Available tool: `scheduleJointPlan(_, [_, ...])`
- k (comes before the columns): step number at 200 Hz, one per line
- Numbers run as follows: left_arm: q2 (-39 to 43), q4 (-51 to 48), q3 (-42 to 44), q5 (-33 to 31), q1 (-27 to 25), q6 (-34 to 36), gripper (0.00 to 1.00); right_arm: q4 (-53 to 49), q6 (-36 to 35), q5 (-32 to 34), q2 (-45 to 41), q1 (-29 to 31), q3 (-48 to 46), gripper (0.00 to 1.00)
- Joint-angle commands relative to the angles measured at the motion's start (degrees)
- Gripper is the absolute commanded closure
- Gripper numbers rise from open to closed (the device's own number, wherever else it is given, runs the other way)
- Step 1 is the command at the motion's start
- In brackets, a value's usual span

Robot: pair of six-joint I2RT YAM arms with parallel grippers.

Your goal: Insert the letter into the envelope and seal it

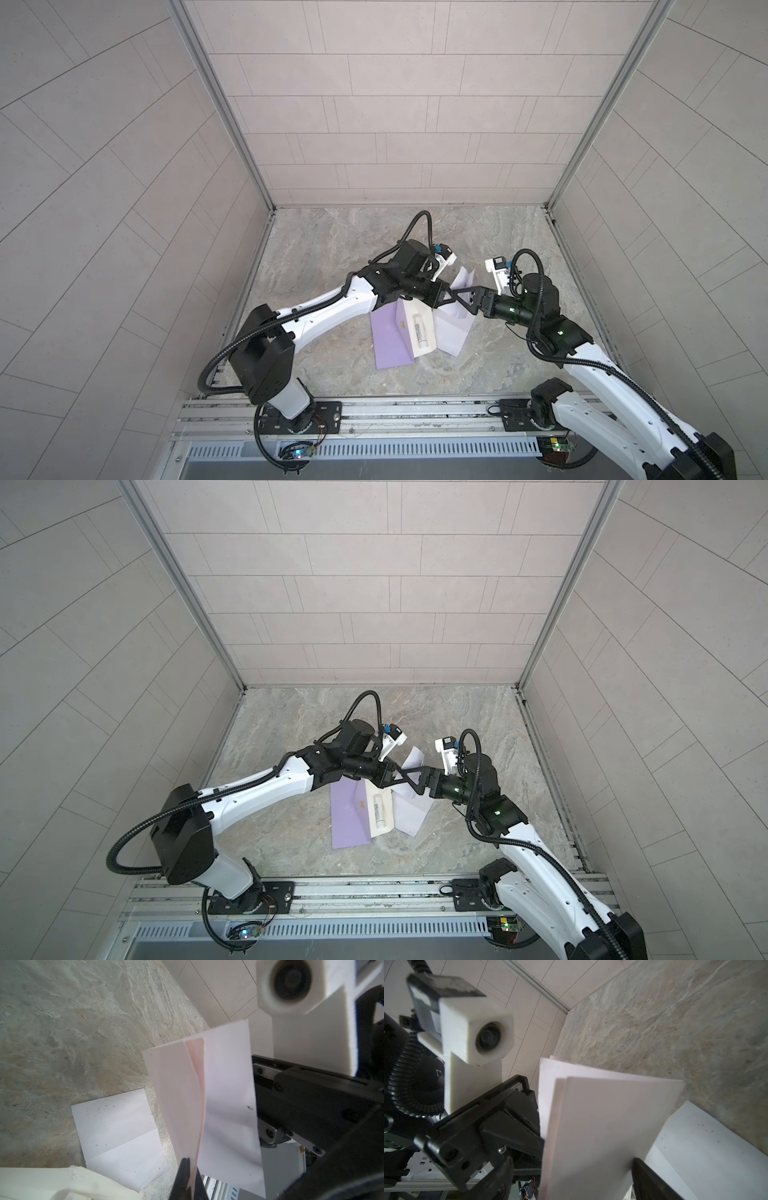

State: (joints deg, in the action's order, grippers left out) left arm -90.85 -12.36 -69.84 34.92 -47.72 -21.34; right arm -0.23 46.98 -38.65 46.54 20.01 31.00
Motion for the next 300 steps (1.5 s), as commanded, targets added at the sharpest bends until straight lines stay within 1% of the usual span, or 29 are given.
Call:
scheduleJointPlan(1, [-0.25, -0.53, -1.60, 0.22, -0.43, 1.08, 1.00, 1.92, 1.05, 6.81, -0.38, 0.55, 2.56, 0.09])
scheduleJointPlan(9, [-0.29, -0.77, -1.61, 0.14, -0.56, 1.17, 1.00, 0.51, 1.05, 8.53, -0.34, 0.72, 3.28, 0.09])
scheduleJointPlan(33, [-0.43, -1.83, -1.95, -0.29, -1.04, 2.16, 1.00, -2.14, 0.80, 10.96, 0.83, 1.21, 4.14, 0.09])
scheduleJointPlan(44, [-0.64, -2.37, -2.28, -0.46, -1.36, 2.62, 1.00, -3.13, 1.08, 12.41, 1.82, 1.55, 6.39, 0.10])
scheduleJointPlan(90, [-1.72, -4.47, -3.74, -2.18, -2.45, 4.17, 1.00, -7.05, 0.55, 14.82, 6.88, 3.92, 10.51, 0.14])
scheduleJointPlan(121, [-1.36, -5.72, -4.06, -8.16, -3.65, 5.08, 1.00, -13.35, -0.22, 20.07, 8.06, 5.48, 13.57, 0.18])
scheduleJointPlan(143, [-0.83, -6.57, -4.23, -12.18, -5.07, 7.00, 1.00, -15.38, 0.43, 22.82, 8.33, 6.25, 14.09, 0.20])
scheduleJointPlan(180, [-0.80, -7.15, -4.58, -13.96, -5.69, 7.99, 1.00, -15.65, 1.23, 23.87, 9.74, 7.62, 13.80, 0.27])
scheduleJointPlan(193, [-0.65, -7.02, -4.57, -14.02, -5.86, 8.25, 1.00, -15.80, 1.27, 24.09, 10.42, 8.48, 13.94, 0.31])
scheduleJointPlan(208, [-0.44, -7.02, -4.59, -14.57, -6.13, 8.65, 1.00, -16.46, 0.99, 25.12, 10.72, 9.30, 14.25, 0.39])
scheduleJointPlan(247, [-0.09, -7.48, -4.42, -15.64, -6.88, 10.30, 1.00, -17.59, 1.35, 26.61, 9.93, 9.65, 14.23, 0.55])
scheduleJointPlan(252, [-0.12, -7.70, -4.43, -15.65, -6.97, 10.71, 0.97, -17.73, 1.36, 26.78, 9.97, 9.62, 14.26, 0.56])
scheduleJointPlan(263, [-0.20, -8.11, -4.51, -15.69, -7.20, 11.38, 0.95, -18.34, 1.35, 27.44, 9.79, 9.63, 14.42, 0.61])
scheduleJointPlan(272, [-0.21, -8.29, -4.47, -15.57, -7.29, 11.67, 0.90, -18.80, 1.27, 27.95, 9.82, 9.67, 14.51, 0.65])
scheduleJointPlan(284, [-0.05, -8.25, -4.23, -15.11, -7.29, 11.75, 0.75, -18.93, 1.31, 28.02, 10.02, 9.63, 14.39, 0.72])
scheduleJointPlan(292, [-0.02, -8.21, -4.20, -14.42, -7.29, 12.01, 0.67, -19.00, 1.51, 28.09, 10.13, 9.61, 14.39, 0.79])
scheduleJointPlan(300, [0.06, -8.23, -4.20, -14.21, -7.25, 12.11, 0.56, -19.11, 1.90, 28.32, 10.27, 9.61, 14.42, 0.80])
